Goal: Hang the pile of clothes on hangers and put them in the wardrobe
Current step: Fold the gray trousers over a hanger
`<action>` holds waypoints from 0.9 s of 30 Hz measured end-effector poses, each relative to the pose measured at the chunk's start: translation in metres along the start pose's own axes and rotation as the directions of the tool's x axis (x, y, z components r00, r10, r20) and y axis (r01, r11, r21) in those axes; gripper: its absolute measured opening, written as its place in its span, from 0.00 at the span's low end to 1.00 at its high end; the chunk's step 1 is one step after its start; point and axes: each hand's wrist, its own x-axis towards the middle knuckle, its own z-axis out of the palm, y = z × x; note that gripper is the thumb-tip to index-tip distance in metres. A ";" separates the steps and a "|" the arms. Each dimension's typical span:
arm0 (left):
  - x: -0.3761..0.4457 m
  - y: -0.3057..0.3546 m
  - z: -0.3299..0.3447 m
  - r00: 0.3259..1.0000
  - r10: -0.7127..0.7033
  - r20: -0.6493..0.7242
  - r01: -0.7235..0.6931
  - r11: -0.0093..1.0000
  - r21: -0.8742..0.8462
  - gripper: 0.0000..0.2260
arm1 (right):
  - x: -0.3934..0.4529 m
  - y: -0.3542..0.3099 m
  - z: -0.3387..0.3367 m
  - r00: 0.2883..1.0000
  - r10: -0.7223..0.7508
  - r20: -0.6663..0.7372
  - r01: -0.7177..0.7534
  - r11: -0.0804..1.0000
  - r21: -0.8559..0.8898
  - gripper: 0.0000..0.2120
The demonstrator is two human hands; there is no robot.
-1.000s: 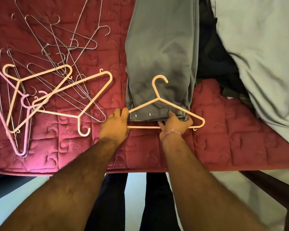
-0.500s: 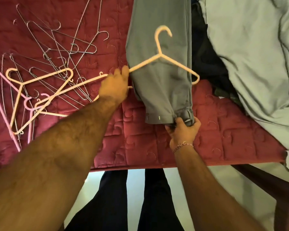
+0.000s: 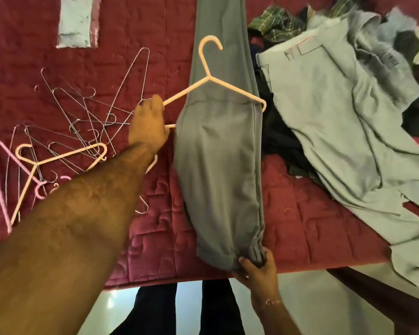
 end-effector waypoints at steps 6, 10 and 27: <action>-0.018 0.002 -0.031 0.982 0.167 -0.089 -0.184 0.953 -0.240 0.18 | -0.002 -0.013 -0.014 0.985 -0.164 -0.050 0.141 0.941 -0.306 0.29; -0.028 0.017 -0.087 0.963 0.171 -0.210 -0.233 0.919 -0.318 0.17 | -0.007 -0.099 -0.003 0.838 -0.538 -0.090 0.461 0.788 -0.408 0.45; -0.036 0.082 -0.373 0.729 0.180 -0.661 -0.409 0.888 -0.209 0.21 | -0.197 -0.441 0.098 -0.041 -0.992 -0.119 0.957 -0.005 -0.291 0.18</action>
